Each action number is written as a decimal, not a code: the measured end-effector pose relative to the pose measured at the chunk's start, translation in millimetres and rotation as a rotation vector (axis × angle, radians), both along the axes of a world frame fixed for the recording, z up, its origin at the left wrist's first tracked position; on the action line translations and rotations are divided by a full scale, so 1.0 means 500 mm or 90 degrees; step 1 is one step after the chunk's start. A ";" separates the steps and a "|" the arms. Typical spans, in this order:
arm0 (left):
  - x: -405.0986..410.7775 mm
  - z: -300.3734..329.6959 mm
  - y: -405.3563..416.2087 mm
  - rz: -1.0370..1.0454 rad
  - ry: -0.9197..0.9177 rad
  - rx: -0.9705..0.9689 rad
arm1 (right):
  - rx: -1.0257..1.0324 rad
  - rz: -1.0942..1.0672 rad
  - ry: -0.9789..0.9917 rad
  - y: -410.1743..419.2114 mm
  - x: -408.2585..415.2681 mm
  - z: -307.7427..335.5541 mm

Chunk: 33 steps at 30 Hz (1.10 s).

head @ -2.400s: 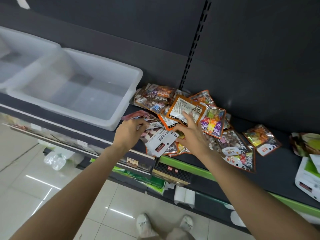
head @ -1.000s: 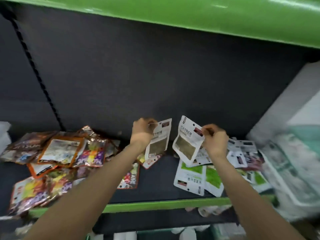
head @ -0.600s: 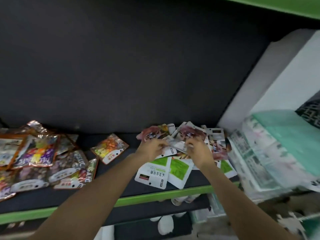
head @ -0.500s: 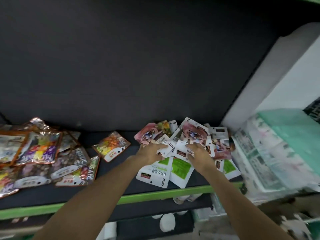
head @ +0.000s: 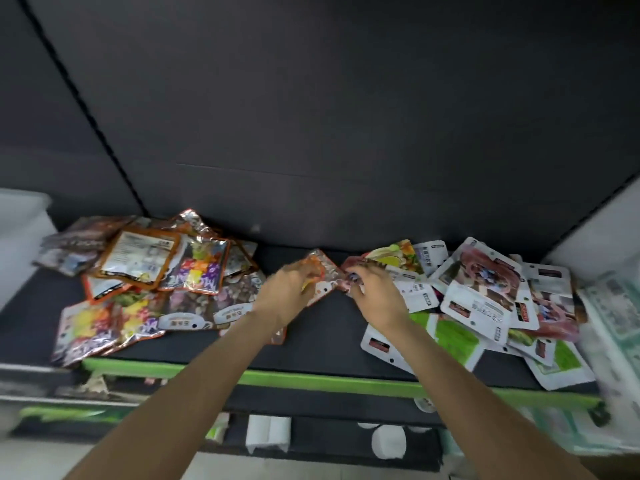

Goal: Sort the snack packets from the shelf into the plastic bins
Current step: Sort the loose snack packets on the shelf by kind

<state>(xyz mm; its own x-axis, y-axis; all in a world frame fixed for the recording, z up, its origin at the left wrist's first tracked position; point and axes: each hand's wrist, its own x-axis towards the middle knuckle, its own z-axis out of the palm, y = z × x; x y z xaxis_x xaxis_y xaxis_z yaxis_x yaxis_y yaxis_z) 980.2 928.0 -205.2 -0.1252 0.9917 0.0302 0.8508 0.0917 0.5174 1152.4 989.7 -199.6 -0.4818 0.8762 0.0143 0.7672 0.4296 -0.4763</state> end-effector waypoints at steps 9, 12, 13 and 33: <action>-0.300 -0.050 -0.113 0.038 0.216 -0.109 | -0.237 -0.023 -0.137 -0.056 -0.229 -0.107; -0.368 -0.059 -0.140 0.059 0.254 -0.117 | -0.196 -0.036 -0.135 -0.077 -0.281 -0.116; -0.388 -0.060 -0.147 0.066 0.256 -0.118 | -0.177 -0.016 -0.128 -0.090 -0.302 -0.117; -0.302 -0.025 -0.044 -0.101 0.222 -0.040 | -0.039 -0.109 -0.281 -0.002 -0.207 -0.126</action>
